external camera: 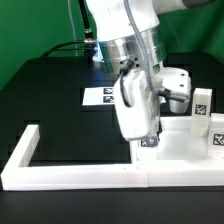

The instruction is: Assemble square table

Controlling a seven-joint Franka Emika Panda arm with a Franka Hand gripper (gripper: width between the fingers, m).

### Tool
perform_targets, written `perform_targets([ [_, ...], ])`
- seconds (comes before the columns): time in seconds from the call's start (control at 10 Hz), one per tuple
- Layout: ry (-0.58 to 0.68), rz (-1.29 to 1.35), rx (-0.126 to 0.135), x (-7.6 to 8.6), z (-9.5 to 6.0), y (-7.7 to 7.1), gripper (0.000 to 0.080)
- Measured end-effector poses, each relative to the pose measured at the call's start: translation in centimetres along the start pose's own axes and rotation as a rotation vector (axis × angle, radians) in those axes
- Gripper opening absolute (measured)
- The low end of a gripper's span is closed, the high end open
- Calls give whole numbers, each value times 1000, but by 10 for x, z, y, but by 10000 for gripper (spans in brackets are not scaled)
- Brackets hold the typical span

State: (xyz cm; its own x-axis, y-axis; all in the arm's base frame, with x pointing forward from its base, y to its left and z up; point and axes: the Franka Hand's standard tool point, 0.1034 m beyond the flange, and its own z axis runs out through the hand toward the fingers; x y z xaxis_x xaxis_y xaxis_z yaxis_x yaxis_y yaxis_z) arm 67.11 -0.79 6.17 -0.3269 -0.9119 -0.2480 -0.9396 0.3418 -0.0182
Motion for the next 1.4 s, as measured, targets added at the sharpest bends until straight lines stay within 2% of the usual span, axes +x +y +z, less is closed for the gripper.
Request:
perform_targets([
  [0.5, -1, 89, -6, -1, 0, 1, 291],
  [0.6, 0, 87, -6, -1, 0, 1, 370],
  [0.7, -5, 41, -3, -2, -7, 3, 370],
  [0.8, -16, 19, 6, -7, -23, 7, 565],
  [0.9, -30, 12, 20, -12, -42, 10, 628],
  [1.1, -60, 6, 59, -23, -81, 9, 645],
  [1.2, -73, -3, 48, -27, -92, 8, 645],
  [1.4, -69, -2, 48, -26, -88, 9, 649],
])
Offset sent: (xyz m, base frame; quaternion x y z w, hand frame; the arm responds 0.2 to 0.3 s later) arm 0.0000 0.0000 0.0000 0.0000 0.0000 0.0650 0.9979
